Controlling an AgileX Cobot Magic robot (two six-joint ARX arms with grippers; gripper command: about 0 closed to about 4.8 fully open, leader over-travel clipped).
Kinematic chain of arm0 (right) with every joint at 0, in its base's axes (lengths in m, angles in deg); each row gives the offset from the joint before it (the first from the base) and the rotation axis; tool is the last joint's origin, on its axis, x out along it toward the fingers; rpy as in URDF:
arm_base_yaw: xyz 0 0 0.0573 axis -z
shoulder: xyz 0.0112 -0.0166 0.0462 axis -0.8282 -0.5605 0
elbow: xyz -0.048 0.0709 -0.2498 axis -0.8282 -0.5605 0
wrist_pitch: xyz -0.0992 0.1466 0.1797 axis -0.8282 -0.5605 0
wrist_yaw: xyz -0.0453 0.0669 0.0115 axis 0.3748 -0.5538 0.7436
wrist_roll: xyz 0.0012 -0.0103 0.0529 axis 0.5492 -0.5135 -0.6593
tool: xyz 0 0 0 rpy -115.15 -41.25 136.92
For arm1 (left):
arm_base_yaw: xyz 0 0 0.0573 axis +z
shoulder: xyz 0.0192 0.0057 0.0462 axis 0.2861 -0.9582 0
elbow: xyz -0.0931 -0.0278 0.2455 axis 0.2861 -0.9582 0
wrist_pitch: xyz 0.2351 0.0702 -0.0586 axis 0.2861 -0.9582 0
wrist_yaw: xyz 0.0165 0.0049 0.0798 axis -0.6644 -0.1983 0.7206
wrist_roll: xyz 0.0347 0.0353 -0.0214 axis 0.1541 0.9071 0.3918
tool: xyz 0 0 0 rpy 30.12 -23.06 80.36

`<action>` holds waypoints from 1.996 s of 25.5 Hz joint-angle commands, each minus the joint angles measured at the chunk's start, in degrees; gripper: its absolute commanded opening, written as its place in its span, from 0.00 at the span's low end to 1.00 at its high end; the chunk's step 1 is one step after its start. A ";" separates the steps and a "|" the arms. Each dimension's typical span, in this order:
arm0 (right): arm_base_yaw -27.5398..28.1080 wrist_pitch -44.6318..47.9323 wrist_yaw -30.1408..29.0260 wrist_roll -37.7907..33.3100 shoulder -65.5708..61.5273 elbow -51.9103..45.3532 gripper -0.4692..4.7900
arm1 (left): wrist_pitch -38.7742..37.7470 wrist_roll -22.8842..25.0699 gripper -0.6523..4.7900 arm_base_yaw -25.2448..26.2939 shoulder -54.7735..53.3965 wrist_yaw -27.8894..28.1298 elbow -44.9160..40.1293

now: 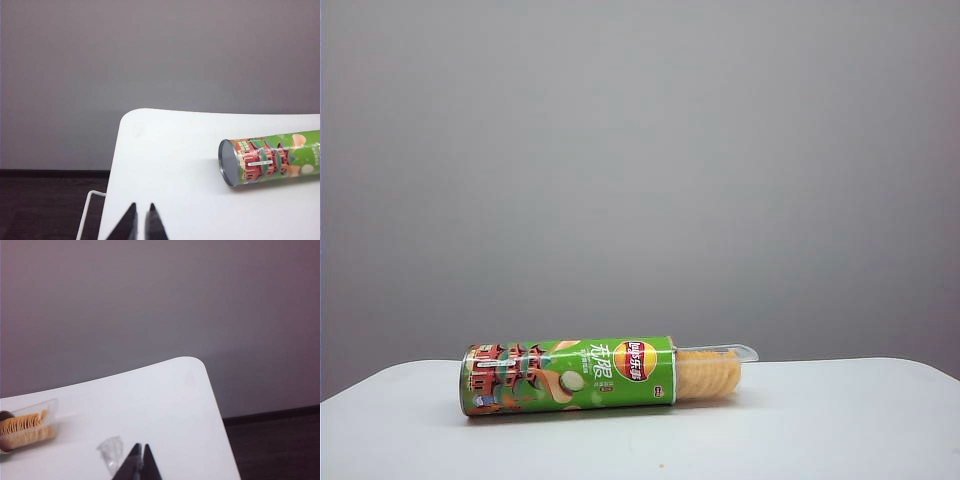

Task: Pick up the green tub of chips from the desk, push the transparent container that's holding the chips and has slipped out back in, and finally put the chips back on the desk.

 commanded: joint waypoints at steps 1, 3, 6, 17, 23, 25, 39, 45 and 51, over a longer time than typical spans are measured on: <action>0.00 0.50 -0.13 -0.04 0.00 -0.35 0.08 | -0.17 -0.33 0.17 -0.02 0.00 -0.24 0.07; 0.02 0.31 -0.11 -0.02 0.00 -0.35 0.08 | -0.17 -0.33 0.17 -0.02 0.00 -0.24 0.07; 0.02 0.33 -0.09 -0.07 0.00 -0.35 0.08 | -0.07 -8.63 0.17 -0.02 0.00 -3.78 0.28; 2.84 1.42 6.88 -5.49 -7.61 16.63 0.08 | 2.12 -3.37 0.11 -0.02 -16.46 -7.28 24.33; 9.53 1.29 -7.37 -2.56 -29.00 30.58 0.08 | -3.08 20.57 0.12 -0.02 -36.63 -11.63 40.48; 12.48 1.36 -15.65 -2.56 -37.20 35.36 0.08 | -4.39 25.99 0.13 0.00 -43.32 -15.96 44.98; 12.81 2.75 -36.04 0.70 -72.41 54.14 0.08 | -12.41 42.49 0.35 -0.04 -87.78 -31.61 75.78; 12.83 5.86 -44.70 2.51 -85.18 54.93 0.08 | -16.02 49.57 0.49 -0.07 -97.72 -31.80 76.91; 13.03 7.98 -47.30 7.61 -97.33 57.44 0.08 | -16.55 53.86 0.66 -2.10 -107.73 -36.02 77.16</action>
